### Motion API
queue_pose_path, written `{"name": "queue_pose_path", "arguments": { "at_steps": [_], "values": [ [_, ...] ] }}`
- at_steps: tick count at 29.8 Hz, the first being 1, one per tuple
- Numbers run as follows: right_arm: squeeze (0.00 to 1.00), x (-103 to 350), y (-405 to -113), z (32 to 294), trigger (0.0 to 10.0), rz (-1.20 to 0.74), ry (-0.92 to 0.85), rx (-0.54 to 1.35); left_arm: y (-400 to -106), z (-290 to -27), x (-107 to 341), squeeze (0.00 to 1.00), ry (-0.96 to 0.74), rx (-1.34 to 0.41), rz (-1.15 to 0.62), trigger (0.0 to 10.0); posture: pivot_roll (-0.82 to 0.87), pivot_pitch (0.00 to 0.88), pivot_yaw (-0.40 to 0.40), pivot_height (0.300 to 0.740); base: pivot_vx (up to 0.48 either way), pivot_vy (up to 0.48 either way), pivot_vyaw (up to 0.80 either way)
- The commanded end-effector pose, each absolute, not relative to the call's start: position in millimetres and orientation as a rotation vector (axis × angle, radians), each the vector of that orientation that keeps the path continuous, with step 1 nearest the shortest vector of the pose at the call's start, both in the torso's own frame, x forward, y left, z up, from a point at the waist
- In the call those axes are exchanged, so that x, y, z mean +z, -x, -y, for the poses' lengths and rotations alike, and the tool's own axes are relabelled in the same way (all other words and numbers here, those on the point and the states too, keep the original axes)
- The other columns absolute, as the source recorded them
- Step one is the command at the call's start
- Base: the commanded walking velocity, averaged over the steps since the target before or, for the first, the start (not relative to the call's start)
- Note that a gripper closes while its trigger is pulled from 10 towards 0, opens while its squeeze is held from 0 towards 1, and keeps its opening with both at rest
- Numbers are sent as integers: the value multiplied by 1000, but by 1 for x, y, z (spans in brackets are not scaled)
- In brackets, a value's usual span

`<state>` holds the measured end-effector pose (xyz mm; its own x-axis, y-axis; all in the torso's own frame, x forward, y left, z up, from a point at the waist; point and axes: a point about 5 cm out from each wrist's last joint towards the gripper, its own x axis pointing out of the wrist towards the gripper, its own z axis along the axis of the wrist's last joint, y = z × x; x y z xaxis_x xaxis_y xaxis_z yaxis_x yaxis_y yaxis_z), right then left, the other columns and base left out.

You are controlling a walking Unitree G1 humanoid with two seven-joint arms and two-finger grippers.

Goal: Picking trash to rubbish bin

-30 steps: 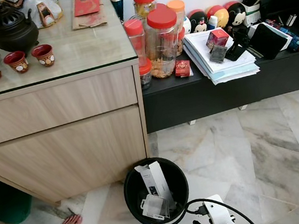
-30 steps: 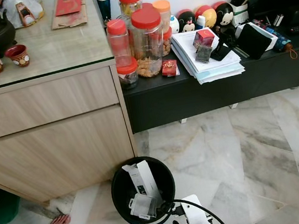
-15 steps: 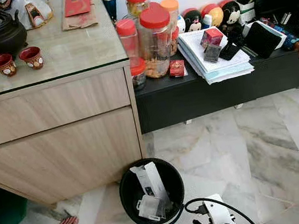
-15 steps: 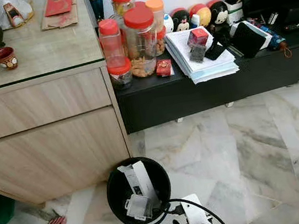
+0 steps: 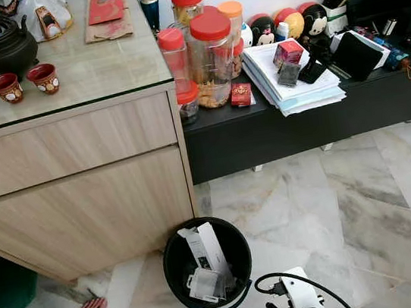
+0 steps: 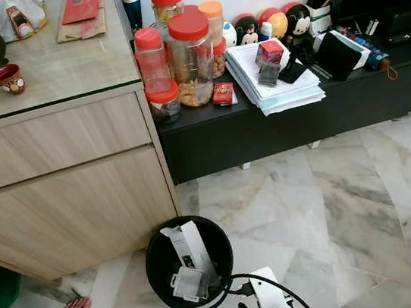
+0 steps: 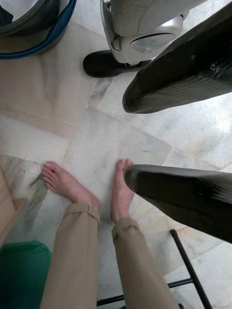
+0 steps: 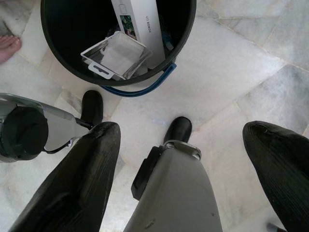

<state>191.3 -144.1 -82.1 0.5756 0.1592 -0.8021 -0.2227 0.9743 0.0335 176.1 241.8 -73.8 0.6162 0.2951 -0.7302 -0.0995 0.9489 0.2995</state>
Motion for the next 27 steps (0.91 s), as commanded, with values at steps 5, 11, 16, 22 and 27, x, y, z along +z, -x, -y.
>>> {"name": "queue_pose_path", "arguments": {
  "at_steps": [5, 11, 16, 22, 27],
  "values": [
    [0, -85, -185, 146, 10000, -959, 83, 230, -167, -240, -79, 0, -232, 232, -914, 10000, 147, 167, -32, 740, 0, 0, 0],
    [0, -86, -185, 146, 10000, -960, 83, 230, -167, -240, -79, 0, -230, 234, -915, 10000, 147, 167, -32, 740, 0, 0, 0],
    [0, -85, -185, 146, 10000, -959, 83, 232, -167, -240, -79, 0, -229, 234, -915, 10000, 149, 167, -33, 740, 0, 0, 0],
    [0, -85, -185, 146, 10000, -960, 84, 232, -166, -239, -79, 0, -228, 235, -916, 10000, 148, 166, -34, 740, 0, 0, 0],
    [0, -85, -185, 146, 10000, -958, 82, 232, -167, -239, -79, 0, -225, 236, -913, 10000, 148, 164, -34, 740, -48, 0, 0]
  ]
}}
